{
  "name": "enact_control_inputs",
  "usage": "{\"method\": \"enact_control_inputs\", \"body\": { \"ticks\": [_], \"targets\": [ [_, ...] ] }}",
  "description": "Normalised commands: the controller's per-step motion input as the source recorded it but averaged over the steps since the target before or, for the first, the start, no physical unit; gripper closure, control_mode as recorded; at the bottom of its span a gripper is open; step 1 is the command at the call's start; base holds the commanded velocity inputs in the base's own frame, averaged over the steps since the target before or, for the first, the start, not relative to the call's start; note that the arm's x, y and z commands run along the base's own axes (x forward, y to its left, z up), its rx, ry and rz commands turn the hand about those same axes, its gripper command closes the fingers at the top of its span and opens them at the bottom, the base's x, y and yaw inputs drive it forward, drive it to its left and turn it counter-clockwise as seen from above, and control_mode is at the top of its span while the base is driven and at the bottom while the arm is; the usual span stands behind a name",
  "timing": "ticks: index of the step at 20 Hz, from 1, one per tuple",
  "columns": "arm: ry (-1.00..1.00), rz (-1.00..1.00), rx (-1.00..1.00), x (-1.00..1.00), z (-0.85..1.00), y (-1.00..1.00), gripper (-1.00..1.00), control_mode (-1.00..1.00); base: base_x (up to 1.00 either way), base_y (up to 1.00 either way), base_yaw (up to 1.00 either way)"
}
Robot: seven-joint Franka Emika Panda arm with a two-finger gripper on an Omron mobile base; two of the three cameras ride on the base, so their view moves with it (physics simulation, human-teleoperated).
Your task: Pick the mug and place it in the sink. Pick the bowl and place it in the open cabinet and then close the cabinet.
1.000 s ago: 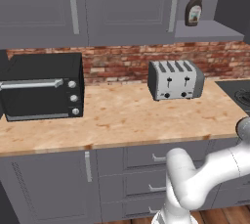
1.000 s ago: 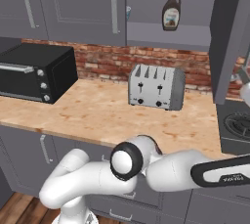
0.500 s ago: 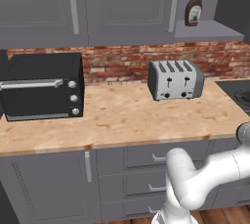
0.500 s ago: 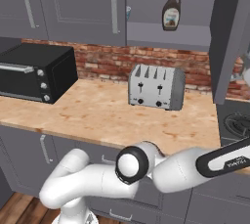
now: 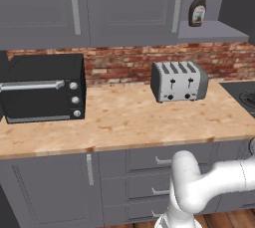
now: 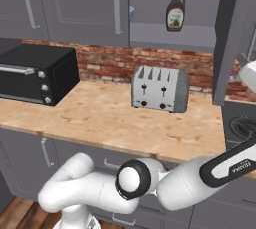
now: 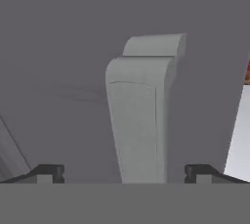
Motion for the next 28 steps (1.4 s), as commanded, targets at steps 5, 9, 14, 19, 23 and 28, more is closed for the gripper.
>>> {"method": "enact_control_inputs", "body": {
  "ticks": [5,9,14,19,23,28],
  "targets": [
    [0.04,-0.25,-0.34,0.00,0.00,1.00,-1.00,-1.00,0.00,0.00,0.00],
    [0.10,-0.25,-0.39,0.00,0.05,1.00,-1.00,-1.00,0.00,0.00,0.00],
    [0.03,-0.32,-0.27,0.21,0.01,1.00,-1.00,-1.00,0.00,0.00,0.00],
    [0.00,-0.48,-0.08,0.69,-0.18,1.00,-1.00,-1.00,0.00,0.00,0.00],
    [0.00,-0.52,-0.03,0.90,-0.32,0.99,-1.00,-1.00,0.00,0.00,0.00],
    [-0.01,-0.50,0.00,0.97,-0.29,0.93,-1.00,-1.00,0.00,0.00,0.00]
  ]
}}
